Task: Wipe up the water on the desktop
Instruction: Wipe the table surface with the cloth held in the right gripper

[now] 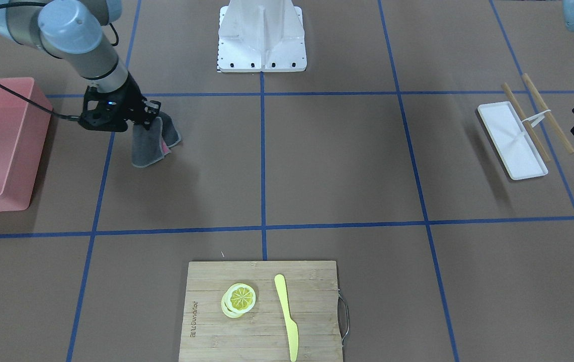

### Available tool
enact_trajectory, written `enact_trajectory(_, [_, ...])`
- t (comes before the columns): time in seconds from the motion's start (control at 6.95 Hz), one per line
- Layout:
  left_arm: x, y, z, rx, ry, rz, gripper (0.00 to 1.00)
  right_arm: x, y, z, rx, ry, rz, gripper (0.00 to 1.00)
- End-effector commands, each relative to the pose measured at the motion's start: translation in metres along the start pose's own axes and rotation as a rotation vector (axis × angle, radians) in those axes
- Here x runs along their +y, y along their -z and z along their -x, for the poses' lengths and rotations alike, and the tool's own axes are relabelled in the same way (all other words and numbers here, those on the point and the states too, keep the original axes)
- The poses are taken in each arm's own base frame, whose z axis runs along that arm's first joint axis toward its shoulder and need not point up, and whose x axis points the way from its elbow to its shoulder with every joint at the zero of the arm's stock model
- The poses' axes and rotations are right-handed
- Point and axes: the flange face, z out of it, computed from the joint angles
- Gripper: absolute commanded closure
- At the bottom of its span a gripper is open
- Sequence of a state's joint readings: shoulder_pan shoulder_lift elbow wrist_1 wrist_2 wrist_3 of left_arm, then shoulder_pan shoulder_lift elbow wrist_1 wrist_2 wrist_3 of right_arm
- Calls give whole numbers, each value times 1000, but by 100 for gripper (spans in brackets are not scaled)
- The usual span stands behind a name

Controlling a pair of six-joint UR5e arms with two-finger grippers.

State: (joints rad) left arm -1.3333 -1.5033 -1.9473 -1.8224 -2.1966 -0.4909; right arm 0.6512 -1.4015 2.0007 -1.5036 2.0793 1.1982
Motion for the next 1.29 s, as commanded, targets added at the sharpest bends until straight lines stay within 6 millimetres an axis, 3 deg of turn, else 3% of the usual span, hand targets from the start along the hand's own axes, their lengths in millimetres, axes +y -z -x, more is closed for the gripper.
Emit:
enact_trajectory(0.0, [0, 2, -1, 1, -1, -4, 2, -2, -4, -18, 24, 31, -1, 100])
enact_trajectory(0.14, [-1, 3, -2, -2, 4, 3, 2, 11, -8, 28, -13, 19, 13, 100])
enact_trajectory(0.43, [-1, 4, -3, -2, 4, 3, 2, 44, -18, 168, -104, -94, 34, 100])
enact_trajectory(0.58, [-1, 4, -3, -1, 4, 4, 2, 54, -22, 227, -126, -126, 5, 100])
enact_trajectory(0.72, [-1, 5, -4, -1, 4, 4, 2, 55, -24, 252, -132, -146, 11, 100])
enact_trajectory(0.86, [0, 5, -3, -1, 4, 4, 2, 43, -21, 221, -120, -159, 7, 100])
enact_trajectory(1.15, [-1, 6, -4, 0, 3, 0, 2, 8, 15, 85, -99, -108, 21, 100])
